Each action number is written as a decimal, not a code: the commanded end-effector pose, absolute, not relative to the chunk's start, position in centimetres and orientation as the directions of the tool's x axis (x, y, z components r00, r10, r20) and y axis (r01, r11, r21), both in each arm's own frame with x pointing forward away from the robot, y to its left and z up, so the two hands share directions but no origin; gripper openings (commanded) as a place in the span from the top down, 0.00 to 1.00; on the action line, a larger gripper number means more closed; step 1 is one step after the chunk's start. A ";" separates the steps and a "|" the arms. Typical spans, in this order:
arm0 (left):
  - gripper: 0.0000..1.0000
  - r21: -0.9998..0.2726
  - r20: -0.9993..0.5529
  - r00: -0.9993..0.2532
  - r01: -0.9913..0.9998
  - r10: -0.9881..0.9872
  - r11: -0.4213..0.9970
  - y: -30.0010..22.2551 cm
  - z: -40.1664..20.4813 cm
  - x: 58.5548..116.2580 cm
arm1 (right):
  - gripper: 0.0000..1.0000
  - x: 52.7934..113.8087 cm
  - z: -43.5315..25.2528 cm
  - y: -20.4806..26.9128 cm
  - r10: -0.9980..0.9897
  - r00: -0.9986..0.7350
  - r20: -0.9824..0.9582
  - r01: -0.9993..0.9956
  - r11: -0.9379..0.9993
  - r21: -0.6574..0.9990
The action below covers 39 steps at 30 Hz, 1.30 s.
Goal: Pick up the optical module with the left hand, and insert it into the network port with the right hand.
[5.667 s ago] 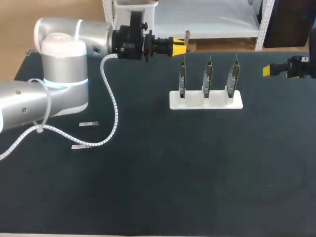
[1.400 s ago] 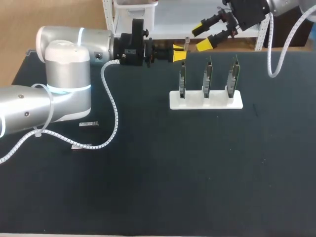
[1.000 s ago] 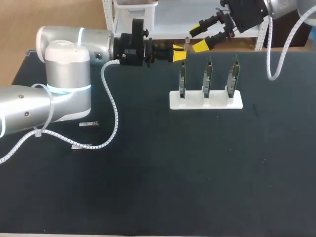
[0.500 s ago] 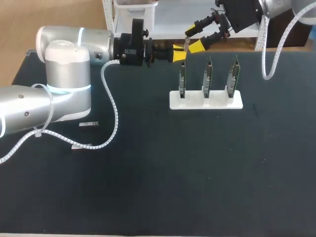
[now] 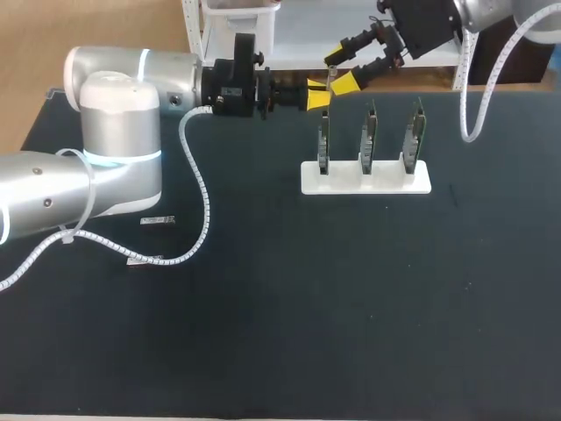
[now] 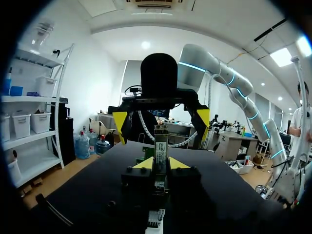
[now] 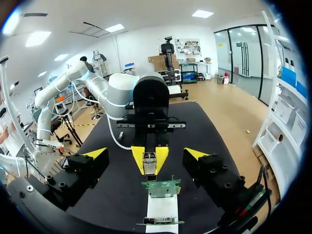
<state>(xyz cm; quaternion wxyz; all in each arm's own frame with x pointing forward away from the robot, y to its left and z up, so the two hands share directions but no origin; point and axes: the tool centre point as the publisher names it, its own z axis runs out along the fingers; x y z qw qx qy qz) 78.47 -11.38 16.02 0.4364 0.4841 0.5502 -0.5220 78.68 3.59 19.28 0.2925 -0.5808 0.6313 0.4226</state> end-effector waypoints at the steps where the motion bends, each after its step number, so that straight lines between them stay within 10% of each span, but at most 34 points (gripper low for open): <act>1: 1.00 -0.151 -0.986 -0.149 0.989 0.076 -0.010 -11.4 16.0 78.4 | 0.00 78.9 19.4 3.7 -0.484 -0.157 -0.861 -0.979 -0.038 0.200; 13: 1.00 -0.151 -0.986 -0.149 0.989 0.076 -0.010 -11.4 16.0 78.4 | 0.00 78.8 19.3 3.9 -0.504 -0.146 -0.852 -0.981 -0.040 0.191; 14: 1.00 -0.151 -0.986 -0.149 0.989 0.076 -0.010 -11.4 16.0 78.4 | 0.17 78.8 19.3 3.9 -0.504 -0.145 -0.851 -0.981 -0.040 0.191; 16: 1.00 -0.151 -0.986 -0.149 0.989 0.076 -0.010 -11.4 16.0 78.4 | 1.00 78.8 19.3 3.9 -0.504 -0.146 -0.851 -0.981 -0.036 0.190; 39: 1.00 -0.151 -0.986 -0.149 0.989 0.076 -0.010 -11.4 16.0 78.4 | 1.00 78.4 19.2 3.6 -0.503 -0.152 -0.851 -0.982 -0.022 0.189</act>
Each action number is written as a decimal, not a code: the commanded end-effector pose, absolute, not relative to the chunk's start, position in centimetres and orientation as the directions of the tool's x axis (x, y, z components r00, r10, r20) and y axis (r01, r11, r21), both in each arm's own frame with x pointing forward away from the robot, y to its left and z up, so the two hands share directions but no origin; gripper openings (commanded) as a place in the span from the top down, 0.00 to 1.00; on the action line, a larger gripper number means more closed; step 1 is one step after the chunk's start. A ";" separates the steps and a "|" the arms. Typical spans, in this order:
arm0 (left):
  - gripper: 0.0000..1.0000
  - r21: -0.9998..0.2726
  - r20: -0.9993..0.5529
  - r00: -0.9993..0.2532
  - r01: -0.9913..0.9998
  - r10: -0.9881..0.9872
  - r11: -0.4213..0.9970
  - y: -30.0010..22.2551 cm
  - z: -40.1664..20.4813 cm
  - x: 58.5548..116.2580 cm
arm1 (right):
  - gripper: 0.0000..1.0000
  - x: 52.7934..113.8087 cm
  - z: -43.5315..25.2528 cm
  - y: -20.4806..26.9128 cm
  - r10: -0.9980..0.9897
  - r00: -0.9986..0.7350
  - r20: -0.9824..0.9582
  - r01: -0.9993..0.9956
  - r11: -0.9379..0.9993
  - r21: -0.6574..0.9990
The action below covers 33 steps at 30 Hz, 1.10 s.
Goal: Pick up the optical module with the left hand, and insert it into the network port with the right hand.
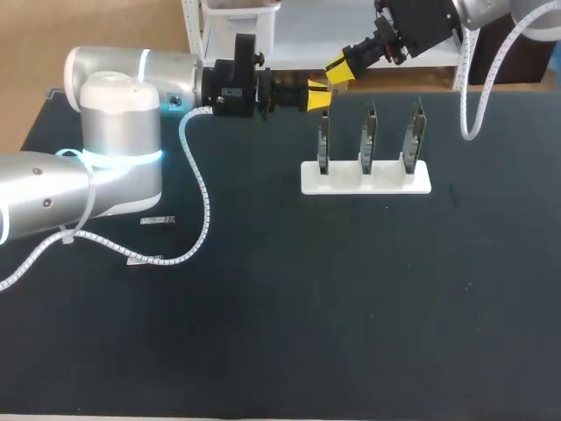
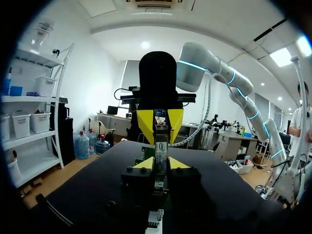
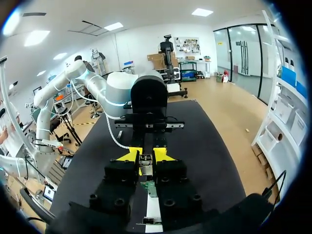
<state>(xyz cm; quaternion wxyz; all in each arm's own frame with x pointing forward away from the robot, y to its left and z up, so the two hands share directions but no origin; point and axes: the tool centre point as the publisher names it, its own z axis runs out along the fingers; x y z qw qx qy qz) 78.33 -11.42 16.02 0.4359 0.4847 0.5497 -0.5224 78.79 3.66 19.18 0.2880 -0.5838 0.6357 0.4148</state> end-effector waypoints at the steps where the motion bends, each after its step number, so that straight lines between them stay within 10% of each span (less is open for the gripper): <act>1: 1.00 -0.151 -0.986 -0.149 0.989 0.076 -0.010 -11.4 16.0 78.4 | 1.00 78.3 19.2 3.6 -0.503 -0.152 -0.851 -0.982 -0.022 0.188; 2: 1.00 -0.151 -0.986 -0.149 0.989 0.076 -0.010 -11.4 16.0 78.4 | 1.00 78.3 19.2 3.6 -0.503 -0.151 -0.851 -0.982 -0.022 0.188; 4: 0.00 -0.151 -0.986 -0.149 0.989 0.076 -0.010 -11.4 16.0 78.4 | 1.00 78.2 19.2 3.5 -0.502 -0.152 -0.851 -0.982 -0.021 0.187; 33: 0.00 -0.056 -0.938 -0.054 0.998 0.344 0.006 -8.4 15.0 78.1 | 1.00 77.4 19.2 2.8 -0.493 -0.151 -0.857 -0.984 -0.009 0.179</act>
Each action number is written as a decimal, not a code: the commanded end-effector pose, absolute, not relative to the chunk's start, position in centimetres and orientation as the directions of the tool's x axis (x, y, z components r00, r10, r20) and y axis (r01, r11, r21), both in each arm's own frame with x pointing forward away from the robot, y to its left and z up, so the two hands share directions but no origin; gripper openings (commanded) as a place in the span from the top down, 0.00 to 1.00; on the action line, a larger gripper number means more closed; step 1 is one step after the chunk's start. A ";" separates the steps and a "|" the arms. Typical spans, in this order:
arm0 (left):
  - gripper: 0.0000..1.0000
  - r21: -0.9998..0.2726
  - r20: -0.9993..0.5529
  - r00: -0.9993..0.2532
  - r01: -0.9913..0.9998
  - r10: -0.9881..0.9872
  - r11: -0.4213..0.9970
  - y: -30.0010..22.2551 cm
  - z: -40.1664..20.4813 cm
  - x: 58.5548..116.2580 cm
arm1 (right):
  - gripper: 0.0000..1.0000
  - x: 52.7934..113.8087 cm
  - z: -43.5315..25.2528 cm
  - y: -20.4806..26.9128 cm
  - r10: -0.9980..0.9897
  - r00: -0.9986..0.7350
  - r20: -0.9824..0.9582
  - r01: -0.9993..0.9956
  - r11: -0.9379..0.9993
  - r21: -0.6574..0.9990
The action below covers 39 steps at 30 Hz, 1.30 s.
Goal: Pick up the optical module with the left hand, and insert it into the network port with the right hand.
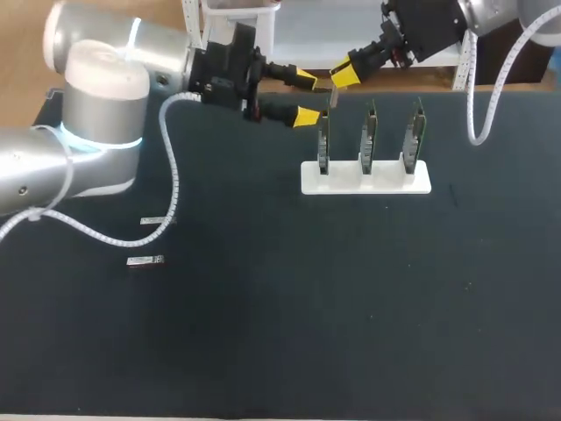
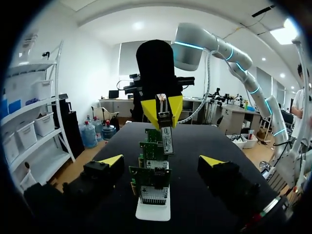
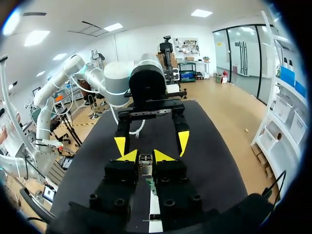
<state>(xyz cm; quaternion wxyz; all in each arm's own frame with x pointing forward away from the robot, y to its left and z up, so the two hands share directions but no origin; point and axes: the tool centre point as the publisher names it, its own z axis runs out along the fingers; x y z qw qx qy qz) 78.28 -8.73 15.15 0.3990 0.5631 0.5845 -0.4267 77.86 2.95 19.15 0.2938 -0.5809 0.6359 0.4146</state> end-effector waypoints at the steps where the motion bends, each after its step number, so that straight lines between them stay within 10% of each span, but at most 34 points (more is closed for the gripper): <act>1: 0.00 -0.053 -0.930 -0.051 0.999 0.364 0.004 -8.5 14.7 78.0 | 1.00 77.4 19.2 2.7 -0.492 -0.152 -0.857 -0.984 -0.008 0.179; 39: 0.00 -0.064 -0.800 -0.032 0.997 0.599 -0.032 -7.4 10.2 78.2 | 1.00 77.9 19.0 2.1 -0.477 -0.165 -0.863 -0.984 0.014 0.180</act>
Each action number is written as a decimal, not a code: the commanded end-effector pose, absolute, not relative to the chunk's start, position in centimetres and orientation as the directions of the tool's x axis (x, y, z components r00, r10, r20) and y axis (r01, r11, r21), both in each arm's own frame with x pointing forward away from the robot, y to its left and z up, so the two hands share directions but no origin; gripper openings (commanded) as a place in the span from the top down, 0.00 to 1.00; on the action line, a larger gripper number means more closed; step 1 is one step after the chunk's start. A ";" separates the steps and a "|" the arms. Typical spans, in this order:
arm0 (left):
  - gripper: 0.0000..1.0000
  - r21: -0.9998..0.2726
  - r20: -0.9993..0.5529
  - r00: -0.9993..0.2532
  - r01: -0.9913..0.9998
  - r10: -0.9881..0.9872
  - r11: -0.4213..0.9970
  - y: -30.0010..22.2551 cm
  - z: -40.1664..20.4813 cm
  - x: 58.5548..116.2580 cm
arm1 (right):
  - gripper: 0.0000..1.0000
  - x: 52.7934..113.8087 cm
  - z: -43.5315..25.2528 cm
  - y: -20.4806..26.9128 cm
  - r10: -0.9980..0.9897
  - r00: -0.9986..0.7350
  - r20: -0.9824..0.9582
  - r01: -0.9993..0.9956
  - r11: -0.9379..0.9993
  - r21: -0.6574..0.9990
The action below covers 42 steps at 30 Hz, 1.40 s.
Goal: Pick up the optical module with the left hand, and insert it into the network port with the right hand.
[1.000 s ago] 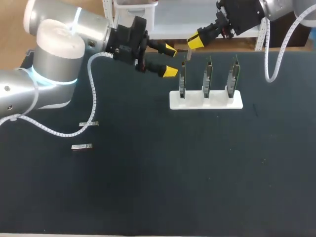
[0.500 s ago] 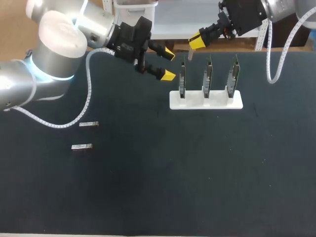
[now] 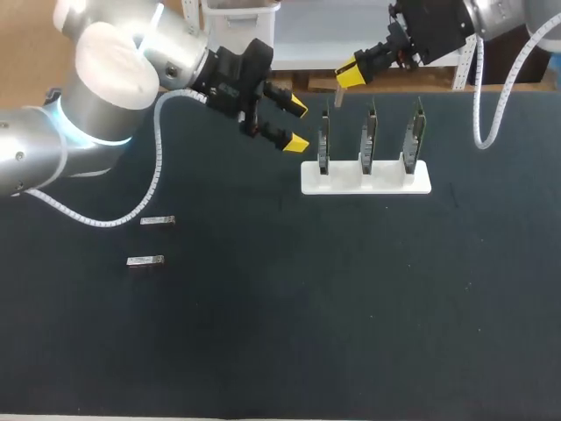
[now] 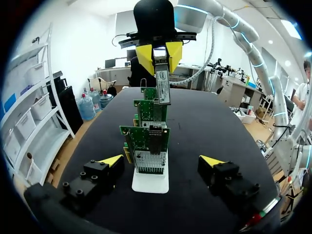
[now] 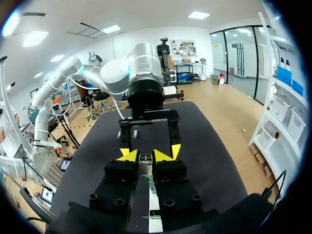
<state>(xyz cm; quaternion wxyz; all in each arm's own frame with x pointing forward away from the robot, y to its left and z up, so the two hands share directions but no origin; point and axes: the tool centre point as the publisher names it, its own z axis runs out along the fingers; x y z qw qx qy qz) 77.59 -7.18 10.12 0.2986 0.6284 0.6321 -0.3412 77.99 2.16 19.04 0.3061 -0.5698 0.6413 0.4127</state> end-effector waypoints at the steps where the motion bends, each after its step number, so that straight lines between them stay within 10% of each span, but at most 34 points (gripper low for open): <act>1: 0.00 -0.065 -0.799 -0.032 0.997 0.600 -0.033 -7.4 10.1 78.3 | 1.00 77.9 19.0 2.1 -0.477 -0.165 -0.863 -0.983 0.014 0.181; 42: 0.00 -0.095 -0.768 -0.026 0.993 0.640 -0.075 -7.8 9.1 78.5 | 1.00 78.3 18.9 1.7 -0.480 -0.167 -0.861 -0.984 0.028 0.176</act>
